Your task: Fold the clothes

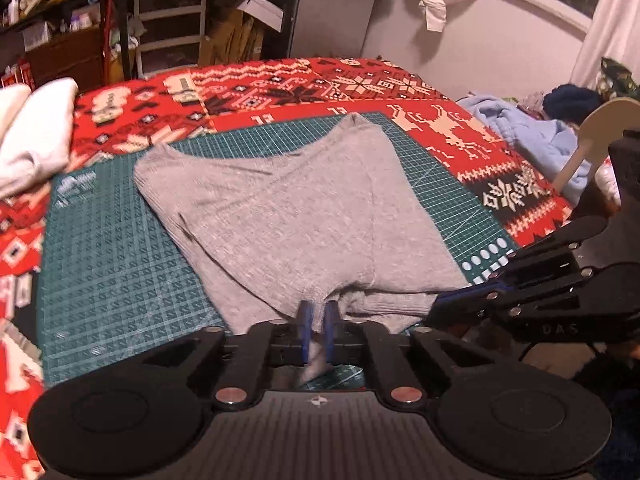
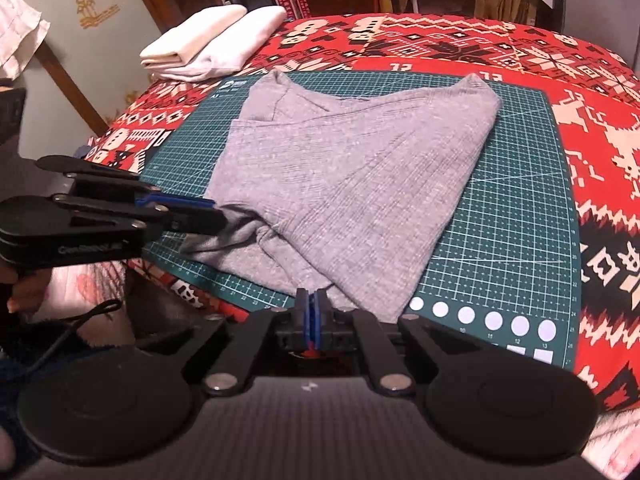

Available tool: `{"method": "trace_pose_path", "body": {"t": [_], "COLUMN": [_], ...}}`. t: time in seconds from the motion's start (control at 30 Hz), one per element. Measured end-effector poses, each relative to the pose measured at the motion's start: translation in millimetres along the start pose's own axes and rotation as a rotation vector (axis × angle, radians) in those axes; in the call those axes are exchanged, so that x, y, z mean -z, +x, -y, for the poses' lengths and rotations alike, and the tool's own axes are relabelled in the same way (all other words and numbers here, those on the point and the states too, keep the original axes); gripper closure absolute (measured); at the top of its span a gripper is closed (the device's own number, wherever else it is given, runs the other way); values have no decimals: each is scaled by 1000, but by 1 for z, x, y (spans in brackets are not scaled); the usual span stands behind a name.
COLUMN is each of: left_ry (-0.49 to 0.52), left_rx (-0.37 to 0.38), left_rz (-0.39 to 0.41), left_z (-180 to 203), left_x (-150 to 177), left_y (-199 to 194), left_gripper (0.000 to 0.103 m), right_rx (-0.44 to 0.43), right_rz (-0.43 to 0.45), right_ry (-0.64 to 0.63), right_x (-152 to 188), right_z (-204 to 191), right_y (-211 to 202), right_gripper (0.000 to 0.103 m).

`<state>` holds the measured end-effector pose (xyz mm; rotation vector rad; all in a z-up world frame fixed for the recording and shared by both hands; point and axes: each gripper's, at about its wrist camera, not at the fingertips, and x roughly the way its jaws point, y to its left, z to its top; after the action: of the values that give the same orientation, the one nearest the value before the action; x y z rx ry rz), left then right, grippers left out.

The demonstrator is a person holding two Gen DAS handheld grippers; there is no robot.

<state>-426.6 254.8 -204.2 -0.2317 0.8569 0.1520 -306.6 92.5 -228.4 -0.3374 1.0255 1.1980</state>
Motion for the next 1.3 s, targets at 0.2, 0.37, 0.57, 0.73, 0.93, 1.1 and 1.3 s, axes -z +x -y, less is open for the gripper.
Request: {"method": "trace_pose_path", "body": {"t": [0.2, 0.37, 0.57, 0.73, 0.93, 1.1, 1.3], "left_ry": [102, 77, 22, -227, -293, -300, -326], "left_rx": [-46, -32, -31, 105, 211, 250, 230], "left_rz": [-44, -79, -72, -21, 46, 8, -31], "left_z": [8, 6, -3, -38, -43, -37, -38], "left_x": [1, 6, 9, 8, -7, -14, -3], "left_y": [-5, 8, 0, -14, -8, 20, 33], "left_gripper": [99, 99, 99, 99, 99, 99, 98], "right_rx": [-55, -114, -162, -188, -168, -36, -1], "right_rz": [55, 105, 40, 14, 68, 69, 20], "right_ry": [10, 10, -37, -37, -12, 60, 121], "right_x": [-12, -38, -48, -36, -38, -36, -14], "right_z": [-2, -9, -32, -37, -25, 4, 22], "right_y": [-5, 9, 44, 52, 19, 9, 11], "right_gripper": [101, 100, 100, 101, 100, 100, 103]}}
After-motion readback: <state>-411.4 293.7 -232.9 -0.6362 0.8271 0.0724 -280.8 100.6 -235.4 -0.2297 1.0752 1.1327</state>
